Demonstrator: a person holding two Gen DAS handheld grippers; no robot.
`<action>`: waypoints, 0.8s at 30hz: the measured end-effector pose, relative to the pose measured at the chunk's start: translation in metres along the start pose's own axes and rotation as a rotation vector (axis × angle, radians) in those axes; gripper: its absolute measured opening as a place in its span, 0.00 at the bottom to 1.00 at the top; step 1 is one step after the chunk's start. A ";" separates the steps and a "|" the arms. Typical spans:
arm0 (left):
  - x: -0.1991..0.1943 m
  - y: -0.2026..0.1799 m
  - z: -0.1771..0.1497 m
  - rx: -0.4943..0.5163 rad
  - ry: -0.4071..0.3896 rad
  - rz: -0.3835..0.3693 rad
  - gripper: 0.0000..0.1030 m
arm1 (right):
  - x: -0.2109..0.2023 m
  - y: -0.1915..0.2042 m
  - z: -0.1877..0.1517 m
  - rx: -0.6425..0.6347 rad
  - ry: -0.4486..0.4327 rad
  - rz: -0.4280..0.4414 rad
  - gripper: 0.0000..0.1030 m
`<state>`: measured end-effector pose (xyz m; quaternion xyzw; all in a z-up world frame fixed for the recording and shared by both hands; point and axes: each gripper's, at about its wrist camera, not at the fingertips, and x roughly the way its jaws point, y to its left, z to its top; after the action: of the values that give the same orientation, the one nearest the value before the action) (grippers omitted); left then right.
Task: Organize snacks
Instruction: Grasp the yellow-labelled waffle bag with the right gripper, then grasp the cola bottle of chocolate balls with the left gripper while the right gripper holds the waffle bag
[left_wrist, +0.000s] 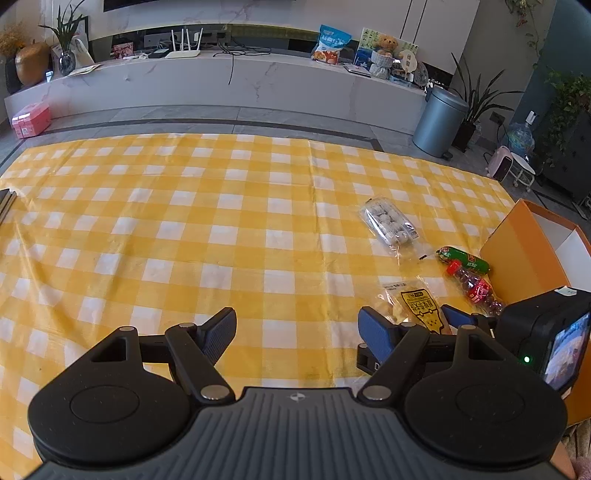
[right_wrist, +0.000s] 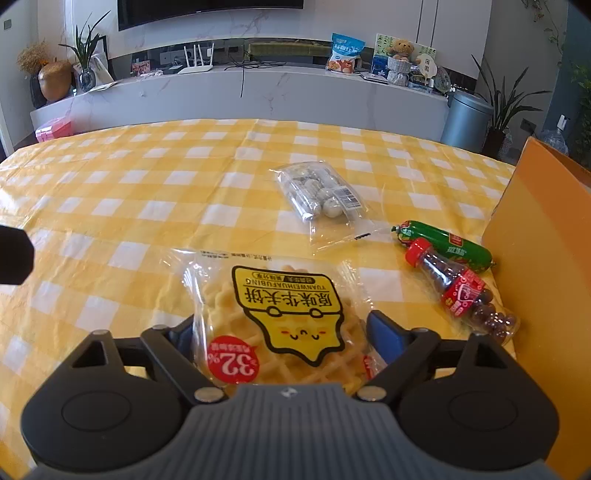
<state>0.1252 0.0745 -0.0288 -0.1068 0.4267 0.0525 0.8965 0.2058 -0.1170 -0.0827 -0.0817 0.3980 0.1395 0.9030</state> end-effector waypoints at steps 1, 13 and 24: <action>-0.001 0.000 0.000 -0.001 -0.003 0.000 0.86 | -0.001 0.000 0.000 -0.006 0.004 -0.006 0.79; 0.001 -0.020 -0.003 0.054 -0.008 -0.022 0.86 | -0.034 -0.027 -0.018 -0.023 0.092 -0.089 0.74; 0.014 -0.055 -0.001 0.194 0.013 -0.166 0.86 | -0.081 -0.051 -0.044 0.080 0.059 -0.036 0.72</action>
<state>0.1435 0.0210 -0.0317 -0.0549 0.4253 -0.0642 0.9011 0.1391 -0.1921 -0.0504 -0.0566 0.4282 0.1046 0.8958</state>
